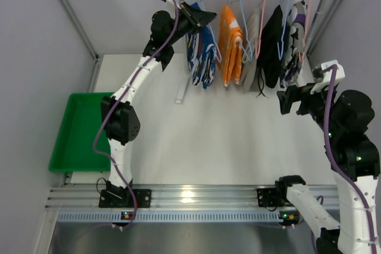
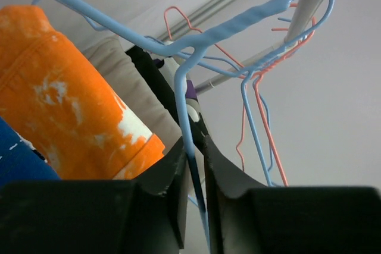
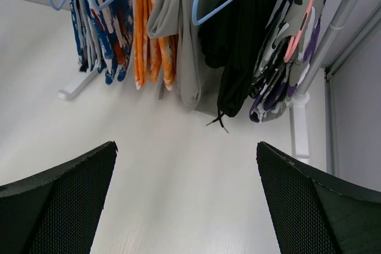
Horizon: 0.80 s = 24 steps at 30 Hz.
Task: Remove the trousers from the hanger
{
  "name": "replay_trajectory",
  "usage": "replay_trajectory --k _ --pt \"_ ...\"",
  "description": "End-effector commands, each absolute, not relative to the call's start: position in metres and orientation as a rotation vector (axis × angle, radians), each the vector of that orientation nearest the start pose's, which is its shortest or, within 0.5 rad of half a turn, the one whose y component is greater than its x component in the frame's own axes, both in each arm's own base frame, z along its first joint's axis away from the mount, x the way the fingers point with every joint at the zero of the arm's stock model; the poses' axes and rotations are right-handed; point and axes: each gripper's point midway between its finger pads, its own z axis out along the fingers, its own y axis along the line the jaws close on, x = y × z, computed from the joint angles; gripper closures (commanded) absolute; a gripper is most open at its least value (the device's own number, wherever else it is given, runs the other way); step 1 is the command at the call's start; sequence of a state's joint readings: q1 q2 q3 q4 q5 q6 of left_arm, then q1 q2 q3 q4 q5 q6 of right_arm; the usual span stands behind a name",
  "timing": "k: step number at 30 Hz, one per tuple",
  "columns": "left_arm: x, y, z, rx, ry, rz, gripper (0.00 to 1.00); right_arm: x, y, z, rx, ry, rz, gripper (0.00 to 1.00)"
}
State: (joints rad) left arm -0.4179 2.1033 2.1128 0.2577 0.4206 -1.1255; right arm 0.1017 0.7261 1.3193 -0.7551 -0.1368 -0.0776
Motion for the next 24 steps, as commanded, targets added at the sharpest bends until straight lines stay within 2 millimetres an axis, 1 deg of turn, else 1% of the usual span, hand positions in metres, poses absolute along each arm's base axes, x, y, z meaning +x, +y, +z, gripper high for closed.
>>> replay_trajectory --k 1,2,4,6,9,10,12,13,14,16,18,20,21,22,23,24 --pt "0.493 -0.352 0.482 -0.02 1.412 -1.641 0.84 0.228 0.043 0.394 -0.25 1.711 0.138 0.01" --pt "0.492 -0.353 0.482 -0.016 1.413 -1.651 0.93 0.228 0.043 0.394 -0.251 1.712 0.139 0.01" --pt "0.49 -0.352 0.486 -0.014 1.396 -1.669 1.0 0.229 0.043 0.394 -0.25 1.714 0.138 0.01" --pt "0.486 -0.35 0.496 0.002 1.359 -1.677 1.0 0.229 0.044 0.396 -0.252 1.712 0.143 0.01" --pt "0.475 -0.347 0.526 0.091 1.268 -1.644 1.0 0.229 0.045 0.397 -0.254 1.71 0.148 0.01" --pt "0.471 -0.343 0.544 0.128 1.221 -1.6 1.0 0.229 0.045 0.397 -0.254 1.712 0.148 0.0" --pt "0.469 -0.337 0.561 0.136 1.172 -1.566 1.0 0.229 0.045 0.397 -0.256 1.71 0.148 0.0" --pt "0.464 -0.333 0.572 0.153 1.14 -1.546 1.0 0.229 0.045 0.397 -0.255 1.712 0.149 0.01" --pt "0.461 -0.331 0.577 0.157 1.129 -1.539 1.0 0.229 0.046 0.397 -0.256 1.712 0.153 0.0" --pt "0.454 -0.329 0.584 0.166 1.117 -1.542 1.0 0.229 0.047 0.398 -0.26 1.708 0.163 0.01" --pt "0.451 -0.329 0.583 0.172 1.132 -1.551 1.0 0.228 0.049 0.402 -0.263 1.695 0.175 0.01" --pt "0.44 -0.328 0.588 0.186 1.132 -1.562 1.0 0.227 0.052 0.404 -0.271 1.69 0.188 0.0" --pt "0.44 -0.328 0.583 0.18 1.152 -1.571 1.0 0.226 0.053 0.407 -0.272 1.682 0.194 0.01" --pt "0.43 -0.325 0.59 0.189 1.143 -1.576 1.0 0.225 0.054 0.411 -0.276 1.672 0.201 0.01" --pt "0.422 -0.326 0.59 0.208 1.152 -1.591 1.0 0.223 0.057 0.414 -0.283 1.659 0.218 0.0" --pt "0.422 -0.328 0.58 0.203 1.187 -1.598 1.0 0.222 0.059 0.42 -0.288 1.642 0.229 0.0"
